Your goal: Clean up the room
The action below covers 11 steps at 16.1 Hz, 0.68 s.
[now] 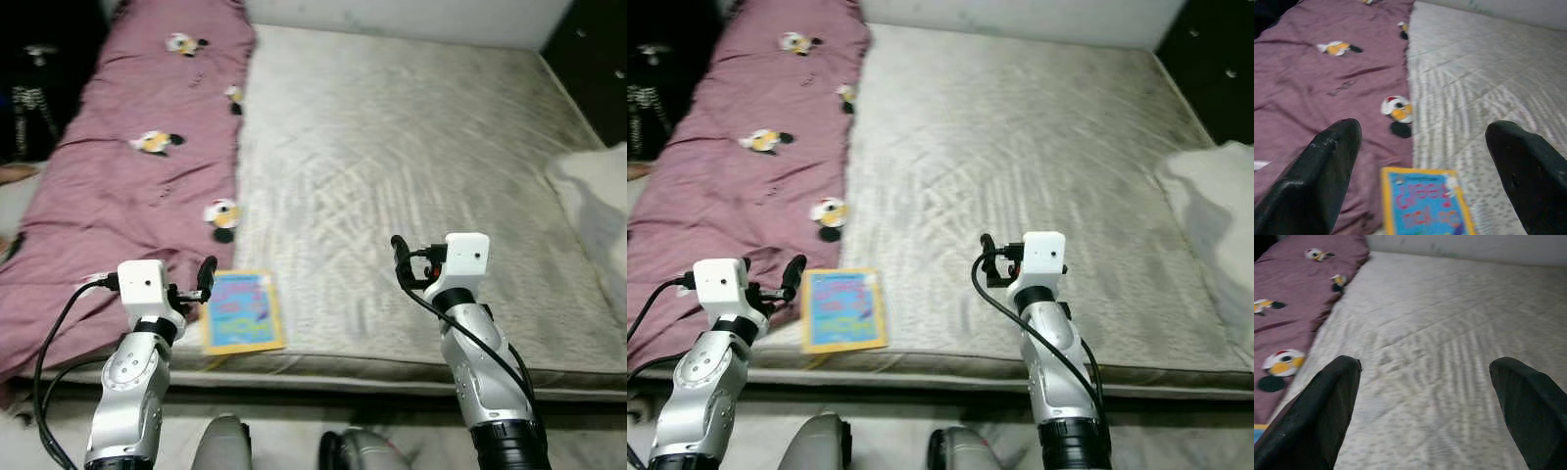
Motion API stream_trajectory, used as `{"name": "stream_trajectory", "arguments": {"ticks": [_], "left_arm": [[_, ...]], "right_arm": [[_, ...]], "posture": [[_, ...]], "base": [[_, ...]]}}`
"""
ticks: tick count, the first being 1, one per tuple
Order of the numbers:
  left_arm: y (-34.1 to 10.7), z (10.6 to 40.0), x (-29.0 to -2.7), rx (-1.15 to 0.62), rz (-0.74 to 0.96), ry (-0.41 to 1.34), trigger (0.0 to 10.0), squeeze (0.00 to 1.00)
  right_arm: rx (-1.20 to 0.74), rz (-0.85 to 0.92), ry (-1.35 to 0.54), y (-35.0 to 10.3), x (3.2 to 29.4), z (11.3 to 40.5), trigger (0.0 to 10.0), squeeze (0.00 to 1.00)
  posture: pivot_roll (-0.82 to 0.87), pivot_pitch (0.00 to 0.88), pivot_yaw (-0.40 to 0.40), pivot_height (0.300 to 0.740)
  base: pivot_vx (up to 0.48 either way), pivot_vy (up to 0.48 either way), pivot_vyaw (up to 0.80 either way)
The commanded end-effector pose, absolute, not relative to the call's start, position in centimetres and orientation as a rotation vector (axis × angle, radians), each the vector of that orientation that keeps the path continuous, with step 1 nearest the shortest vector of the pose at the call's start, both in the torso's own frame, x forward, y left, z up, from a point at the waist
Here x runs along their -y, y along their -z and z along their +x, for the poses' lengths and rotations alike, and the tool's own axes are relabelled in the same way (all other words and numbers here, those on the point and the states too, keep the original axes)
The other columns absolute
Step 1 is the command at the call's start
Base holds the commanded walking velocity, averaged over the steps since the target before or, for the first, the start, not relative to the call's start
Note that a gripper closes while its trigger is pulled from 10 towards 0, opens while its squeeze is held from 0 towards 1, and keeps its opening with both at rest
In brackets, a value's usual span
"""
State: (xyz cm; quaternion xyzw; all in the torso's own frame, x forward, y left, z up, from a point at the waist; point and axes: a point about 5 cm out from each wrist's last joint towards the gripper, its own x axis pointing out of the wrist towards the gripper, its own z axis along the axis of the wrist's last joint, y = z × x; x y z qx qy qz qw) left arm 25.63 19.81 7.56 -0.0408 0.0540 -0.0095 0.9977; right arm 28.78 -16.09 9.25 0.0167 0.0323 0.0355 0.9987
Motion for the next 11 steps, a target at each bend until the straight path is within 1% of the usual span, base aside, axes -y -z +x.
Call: {"name": "stream_trajectory", "arguments": {"ticks": [1, 7, 8, 10, 11], "left_arm": [[-7.3, 25.39, -19.99, -0.126, -0.08, 0.013, 10.0, 0.0], [-7.35, 25.37, -20.07, -0.121, -0.08, 0.019, 10.0, 0.0], [-7.42, 25.39, -19.92, -0.121, -0.123, 0.036, 10.0, 0.0], [-7.45, 25.37, -20.11, -0.117, -0.12, 0.019, 10.0, 0.0], [-7.45, 25.36, -20.21, -0.121, -0.114, 0.012, 10.0, 0.0]], "right_arm": [[-0.084, 0.042, -0.076, -8.97, 16.08, 28.57, 10.0, 0.0], [-0.09, 0.041, -0.07, -8.88, 16.29, 28.59, 10.0, 0.0], [-0.089, 0.035, -0.071, -8.95, 16.23, 28.8, 10.0, 0.0], [-0.084, 0.025, -0.07, -9.07, 16.24, 28.96, 10.0, 0.0], [-0.085, 0.024, -0.071, -9.06, 16.24, 29.0, 10.0, 0.0]], "posture": [[0.03, 0.164, -0.076, 0.74], [0.03, 0.165, -0.078, 0.74], [0.03, 0.178, -0.077, 0.74], [0.02, 0.172, -0.077, 0.74], [0.03, 0.174, -0.078, 0.74]], "base": [[0.0, 0.48, 0.0], [0.0, 0.479, 0.0], [0.0, 0.45, 0.0], [0.0, 0.448, 0.0], [0.0, 0.0, 0.0]]}}
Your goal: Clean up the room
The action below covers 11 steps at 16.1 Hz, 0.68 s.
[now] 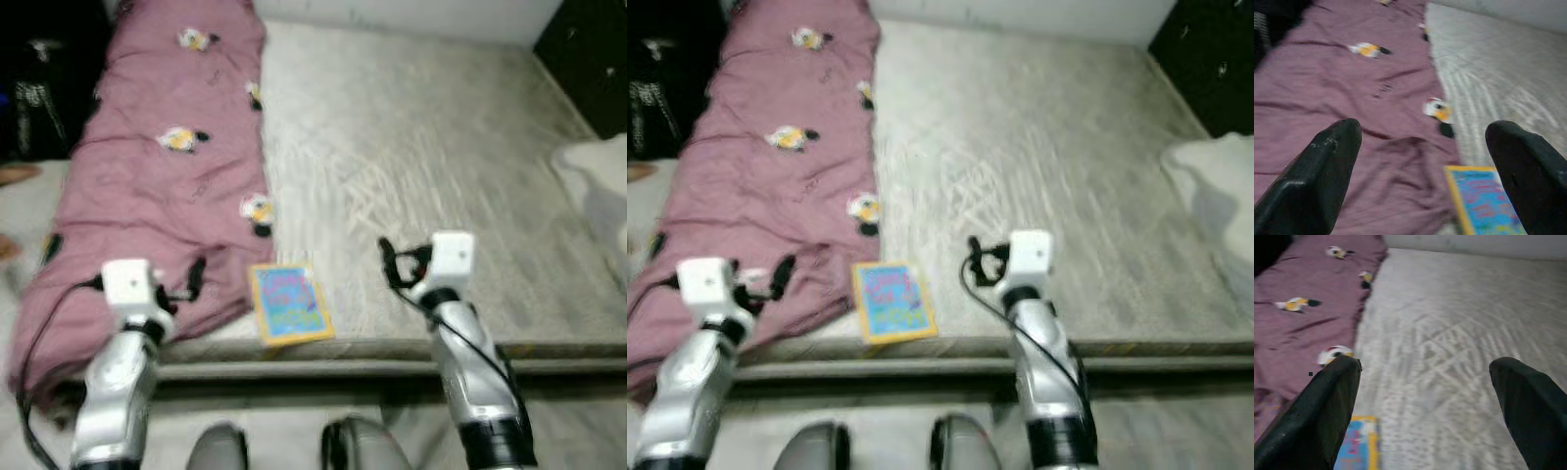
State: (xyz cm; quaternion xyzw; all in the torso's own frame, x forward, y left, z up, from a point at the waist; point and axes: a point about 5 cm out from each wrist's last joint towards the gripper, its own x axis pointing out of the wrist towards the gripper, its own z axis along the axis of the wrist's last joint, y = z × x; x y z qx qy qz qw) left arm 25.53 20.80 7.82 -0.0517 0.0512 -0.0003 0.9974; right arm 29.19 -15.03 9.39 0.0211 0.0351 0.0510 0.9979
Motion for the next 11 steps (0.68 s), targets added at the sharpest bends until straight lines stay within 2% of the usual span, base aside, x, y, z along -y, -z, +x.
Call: {"name": "stream_trajectory", "arguments": {"ticks": [1, 7, 11], "left_arm": [[-7.4, 25.3, -20.3, -0.125, -0.106, 0.006, 10.0, 0.0], [-6.9, 24.1, -20.8, -0.14, -0.087, -0.015, 10.0, 0.0], [-6.8, 25.6, -19.6, -0.151, -0.076, 0.063, 10.0, 0.0]], "right_arm": [[-0.086, 0.024, -0.07, -9.0, 16.2, 29.0, 10.0, 0.0], [-0.077, 0.019, -0.043, -8.9, 16.8, 28.6, 10.0, 0.0], [-0.059, 0.029, 0.025, -8.8, 17.6, 28.0, 10.0, 0.0]], "posture": [[0.03, 0.175, -0.077, 0.74], [0.01, 0.148, -0.049, 0.74], [-0.03, 0.126, 0.005, 0.74]], "base": [[0.0, 0.0, 0.0], [0.0, 0.0, 0.0], [0.0, 0.0, 0.0]]}}
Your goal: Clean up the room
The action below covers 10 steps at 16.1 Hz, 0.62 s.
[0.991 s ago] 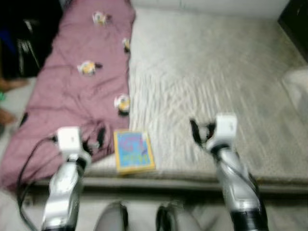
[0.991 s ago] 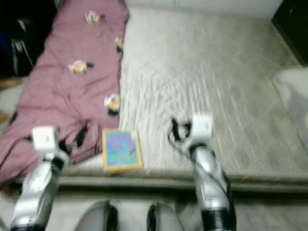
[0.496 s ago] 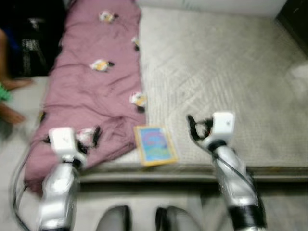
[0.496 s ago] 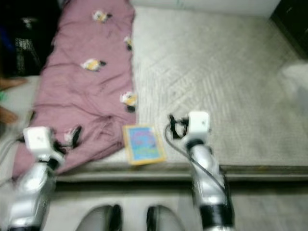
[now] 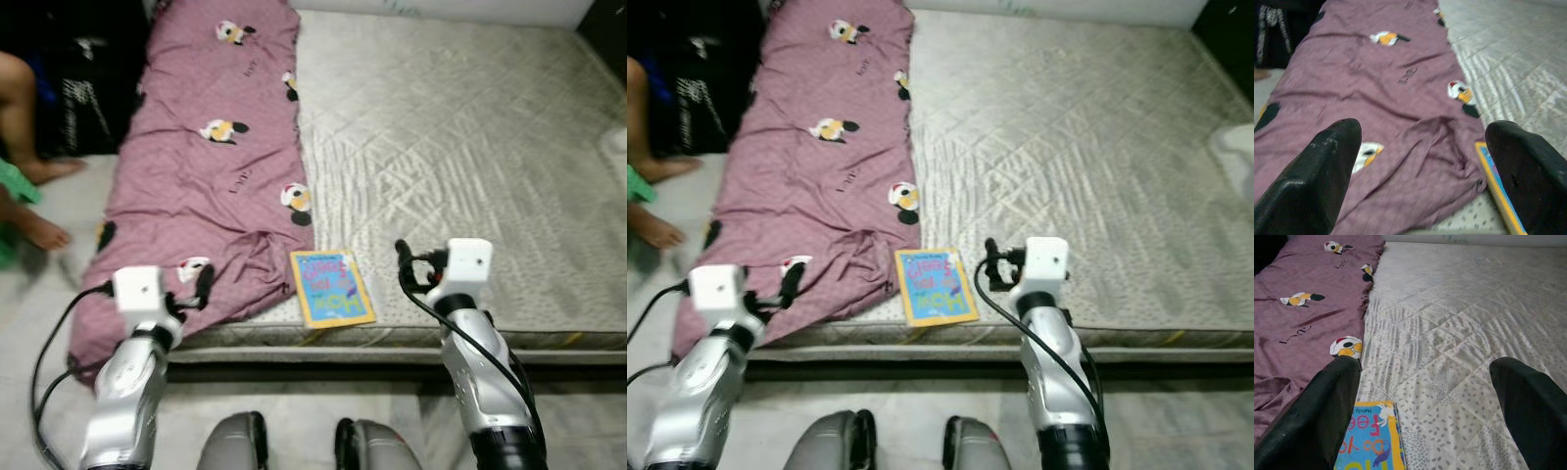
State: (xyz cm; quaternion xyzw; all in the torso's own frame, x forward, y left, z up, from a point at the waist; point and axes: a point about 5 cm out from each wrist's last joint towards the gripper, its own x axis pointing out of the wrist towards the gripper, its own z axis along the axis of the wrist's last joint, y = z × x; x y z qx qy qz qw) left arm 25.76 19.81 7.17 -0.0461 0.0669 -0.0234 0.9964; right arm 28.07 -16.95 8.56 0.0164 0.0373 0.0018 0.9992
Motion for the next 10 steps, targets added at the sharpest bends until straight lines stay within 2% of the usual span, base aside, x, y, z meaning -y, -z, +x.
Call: {"name": "stream_trajectory", "arguments": {"ticks": [1, 9, 10], "left_arm": [[-6.8, 25.7, -19.6, -0.149, -0.076, 0.064, 10.0, 0.0], [-6.6, 25.3, -19.4, -0.142, -0.09, 0.04, 10.0, 0.0], [-6.5, 25.1, -19.7, -0.145, -0.088, 0.029, 10.0, 0.0]], "right_arm": [[-0.058, 0.03, 0.025, -8.8, 17.6, 27.9, 10.0, 0.0], [-0.06, 0.01, 0.001, -8.9, 17.6, 28.0, 10.0, 0.0], [-0.07, 0.012, -0.013, -8.7, 17.3, 28.0, 10.0, 0.0]], "posture": [[-0.03, 0.125, 0.007, 0.74], [-0.02, 0.133, -0.027, 0.74], [-0.01, 0.137, -0.034, 0.74]], "base": [[0.0, 0.0, 0.0], [0.0, 0.0, 0.0], [0.0, 0.0, -0.8]]}}
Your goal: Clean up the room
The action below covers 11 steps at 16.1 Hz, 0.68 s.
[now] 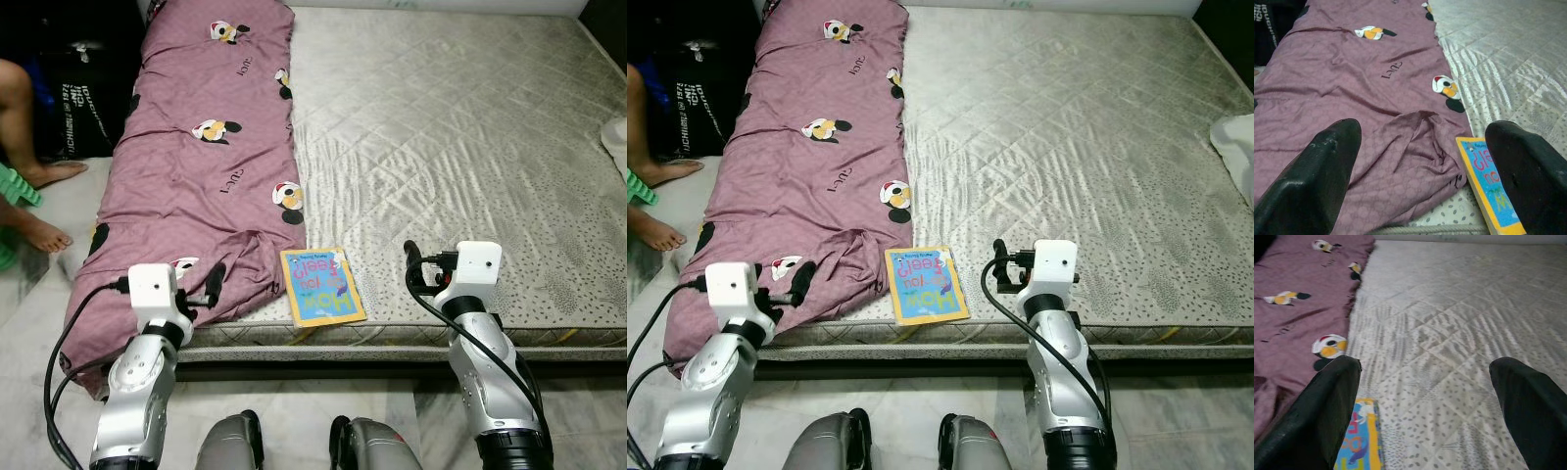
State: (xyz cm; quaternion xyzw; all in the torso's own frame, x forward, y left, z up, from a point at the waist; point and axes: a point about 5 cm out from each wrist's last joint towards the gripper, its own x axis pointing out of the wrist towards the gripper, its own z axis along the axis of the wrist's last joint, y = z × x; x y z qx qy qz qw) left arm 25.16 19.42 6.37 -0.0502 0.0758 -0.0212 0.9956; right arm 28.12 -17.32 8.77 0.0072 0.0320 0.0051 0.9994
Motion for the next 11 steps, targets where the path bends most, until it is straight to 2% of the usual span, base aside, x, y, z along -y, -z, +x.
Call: {"name": "stream_trajectory", "arguments": {"ticks": [1, 11], "left_arm": [[-6.46, 24.85, -19.87, -0.148, -0.088, 0.022, 10.0, 0.0], [-6.99, 24.82, -20.48, -0.136, -0.08, -0.004, 10.0, 0.0]], "right_arm": [[-0.073, 0.011, -0.02, -8.62, 17.11, 27.92, 10.0, 0.0], [-0.08, 0.019, -0.027, -8.69, 17.08, 28.18, 10.0, 0.0]], "posture": [[-0.01, 0.139, -0.035, 0.74], [0.01, 0.161, -0.044, 0.74]], "base": [[0.0, 0.0, -0.8], [0.0, 0.0, -0.76]]}}
